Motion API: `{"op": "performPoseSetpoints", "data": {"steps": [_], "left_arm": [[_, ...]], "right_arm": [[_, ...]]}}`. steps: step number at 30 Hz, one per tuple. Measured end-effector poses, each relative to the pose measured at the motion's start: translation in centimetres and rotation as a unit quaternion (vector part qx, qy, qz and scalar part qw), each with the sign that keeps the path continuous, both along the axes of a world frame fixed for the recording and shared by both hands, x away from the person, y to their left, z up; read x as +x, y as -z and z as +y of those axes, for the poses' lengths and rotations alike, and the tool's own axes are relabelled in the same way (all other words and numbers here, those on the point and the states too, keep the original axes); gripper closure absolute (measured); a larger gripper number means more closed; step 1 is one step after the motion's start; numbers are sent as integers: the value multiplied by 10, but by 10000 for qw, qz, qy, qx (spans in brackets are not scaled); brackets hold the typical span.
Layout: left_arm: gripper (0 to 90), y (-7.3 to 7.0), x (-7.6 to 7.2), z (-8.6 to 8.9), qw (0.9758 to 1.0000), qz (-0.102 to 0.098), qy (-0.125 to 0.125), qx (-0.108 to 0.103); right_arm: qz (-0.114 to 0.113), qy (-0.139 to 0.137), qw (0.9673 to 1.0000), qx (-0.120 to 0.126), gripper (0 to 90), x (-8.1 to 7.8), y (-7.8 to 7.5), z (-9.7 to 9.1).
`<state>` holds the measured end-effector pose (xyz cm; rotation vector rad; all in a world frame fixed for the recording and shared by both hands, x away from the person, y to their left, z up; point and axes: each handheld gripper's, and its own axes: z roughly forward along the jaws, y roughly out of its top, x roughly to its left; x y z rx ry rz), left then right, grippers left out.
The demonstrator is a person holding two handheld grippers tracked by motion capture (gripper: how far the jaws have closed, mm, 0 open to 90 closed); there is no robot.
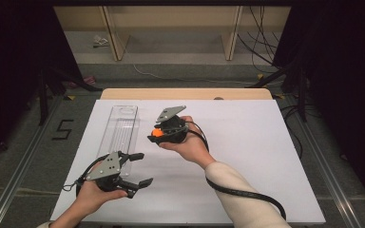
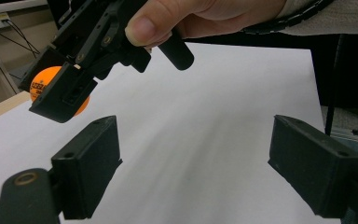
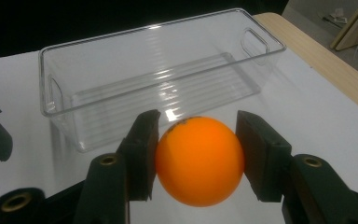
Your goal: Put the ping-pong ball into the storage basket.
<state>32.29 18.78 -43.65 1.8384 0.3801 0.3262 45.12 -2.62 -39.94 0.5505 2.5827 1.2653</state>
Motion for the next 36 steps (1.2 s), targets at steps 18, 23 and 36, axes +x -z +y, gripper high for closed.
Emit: {"op": "performPoseSetpoints", "data": {"steps": [18, 23, 36], "left_arm": [[159, 0, 0, -1, 10000, -17, 42, 27], [158, 0, -1, -1, 10000, -25, 51, 29], [158, 0, -1, -1, 10000, -27, 70, 47]], "right_arm": [[11, -25, 10000, -3, 514, 5, -1, 10], [1, -46, 10000, -14, 514, 6, -2, 13], [-4, -93, 10000, -11, 514, 9, -4, 22]]}}
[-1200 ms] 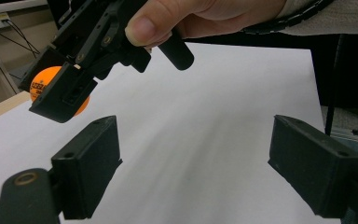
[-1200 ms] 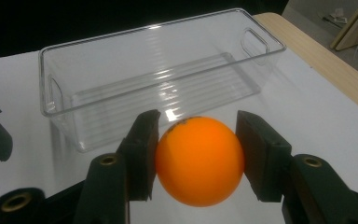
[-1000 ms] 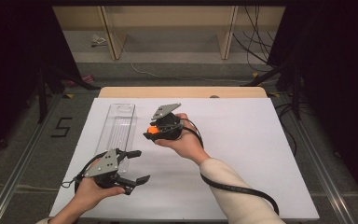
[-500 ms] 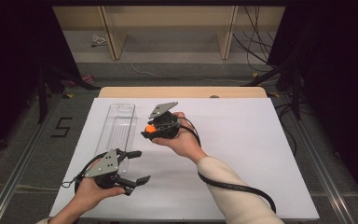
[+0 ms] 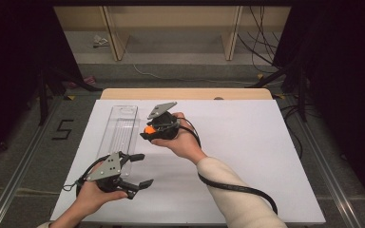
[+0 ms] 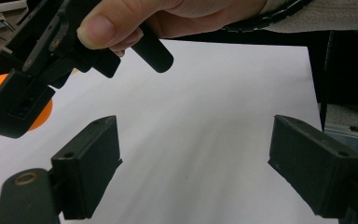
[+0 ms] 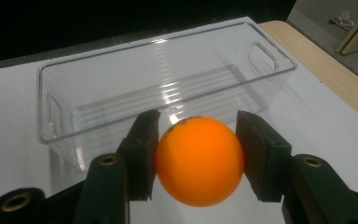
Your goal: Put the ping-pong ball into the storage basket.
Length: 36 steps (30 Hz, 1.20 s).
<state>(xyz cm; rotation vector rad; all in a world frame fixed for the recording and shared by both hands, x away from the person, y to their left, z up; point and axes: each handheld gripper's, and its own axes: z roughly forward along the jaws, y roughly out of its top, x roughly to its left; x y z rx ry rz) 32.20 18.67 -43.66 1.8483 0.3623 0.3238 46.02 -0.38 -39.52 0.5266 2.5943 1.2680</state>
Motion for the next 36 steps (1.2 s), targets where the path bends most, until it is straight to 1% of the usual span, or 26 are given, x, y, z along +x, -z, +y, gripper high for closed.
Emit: {"op": "performPoseSetpoints", "data": {"steps": [16, 17, 24, 28, 36], "left_arm": [[158, 0, 0, 0, 10000, -18, 5, 24], [158, 0, 0, 0, 10000, -18, 6, 25], [159, 0, 0, 0, 10000, -12, -1, 27], [159, 0, 0, 0, 10000, -26, -3, 37], [159, 0, 0, 0, 10000, -35, 1, 43]], "right_arm": [[-8, -38, 10000, 5, 514, 3, -2, 10], [21, -40, 10000, -5, 514, 3, -2, 10], [-12, -72, 10000, 13, 514, 5, -2, 13], [16, -47, 10000, -28, 514, 6, -3, 14], [12, -69, 10000, -36, 514, 7, -2, 19]]}}
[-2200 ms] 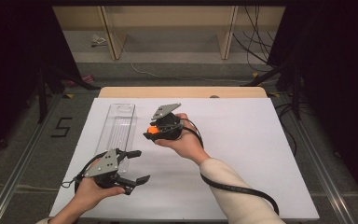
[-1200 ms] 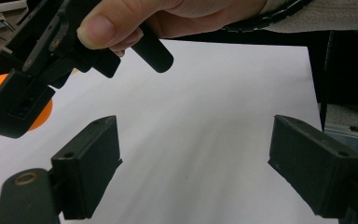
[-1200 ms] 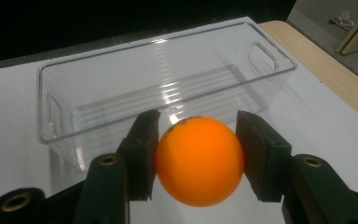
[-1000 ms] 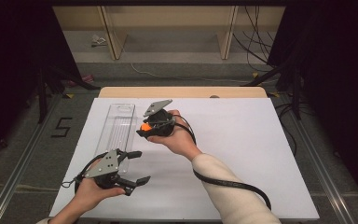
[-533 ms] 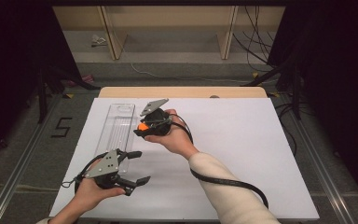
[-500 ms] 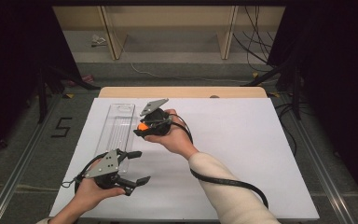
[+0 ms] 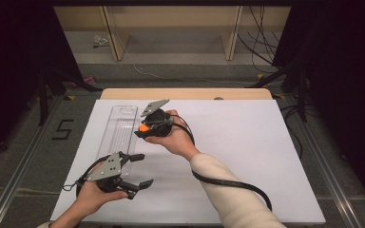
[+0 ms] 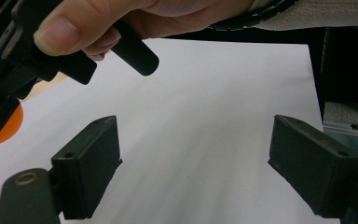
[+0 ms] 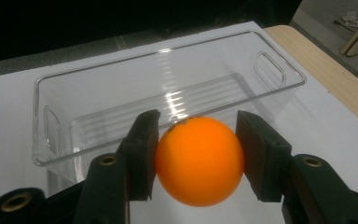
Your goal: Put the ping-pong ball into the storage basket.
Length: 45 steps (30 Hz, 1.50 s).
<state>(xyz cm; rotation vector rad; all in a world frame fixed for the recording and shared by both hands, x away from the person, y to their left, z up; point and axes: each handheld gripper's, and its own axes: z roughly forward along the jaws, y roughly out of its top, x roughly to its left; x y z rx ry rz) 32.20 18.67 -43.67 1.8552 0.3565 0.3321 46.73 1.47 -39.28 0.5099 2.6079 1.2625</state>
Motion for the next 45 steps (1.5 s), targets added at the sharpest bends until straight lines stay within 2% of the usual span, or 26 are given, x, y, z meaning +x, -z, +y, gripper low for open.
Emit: {"op": "performPoseSetpoints", "data": {"steps": [45], "left_arm": [[159, 0, 0, 0, 10000, -16, 23, 35]], "right_arm": [[24, -105, 9999, -9, 514, 8, -1, 27]]}}
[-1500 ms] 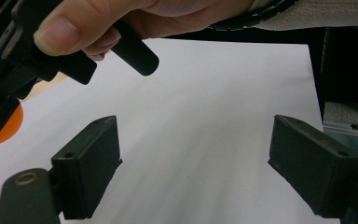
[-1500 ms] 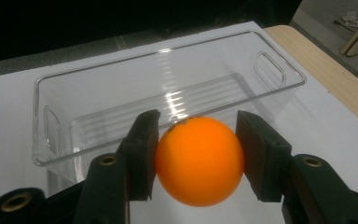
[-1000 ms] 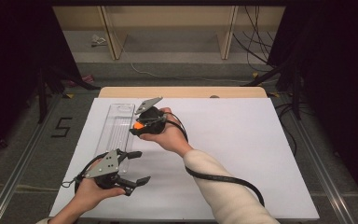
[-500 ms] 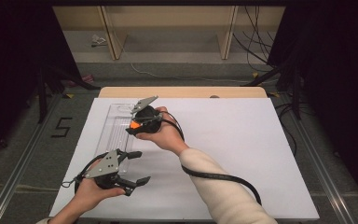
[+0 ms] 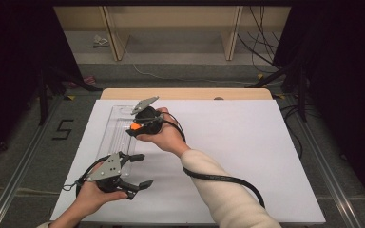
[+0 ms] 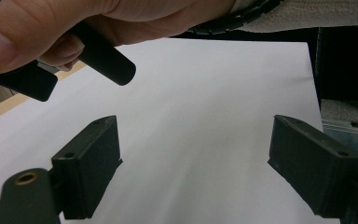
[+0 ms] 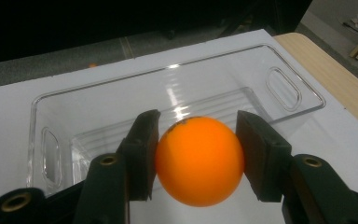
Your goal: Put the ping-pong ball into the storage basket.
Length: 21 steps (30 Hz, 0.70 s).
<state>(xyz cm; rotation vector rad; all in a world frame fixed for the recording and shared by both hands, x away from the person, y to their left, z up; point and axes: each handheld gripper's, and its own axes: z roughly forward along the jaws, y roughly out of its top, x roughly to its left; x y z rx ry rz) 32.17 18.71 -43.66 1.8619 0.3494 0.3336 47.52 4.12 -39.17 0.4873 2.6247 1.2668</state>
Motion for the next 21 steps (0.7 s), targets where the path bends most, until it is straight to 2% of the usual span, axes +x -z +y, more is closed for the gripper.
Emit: {"op": "performPoseSetpoints", "data": {"steps": [21], "left_arm": [[160, 0, -1, 0, 10000, -20, 21, 38]], "right_arm": [[46, -7, 10000, 8, 514, 4, 1, 10]]}}
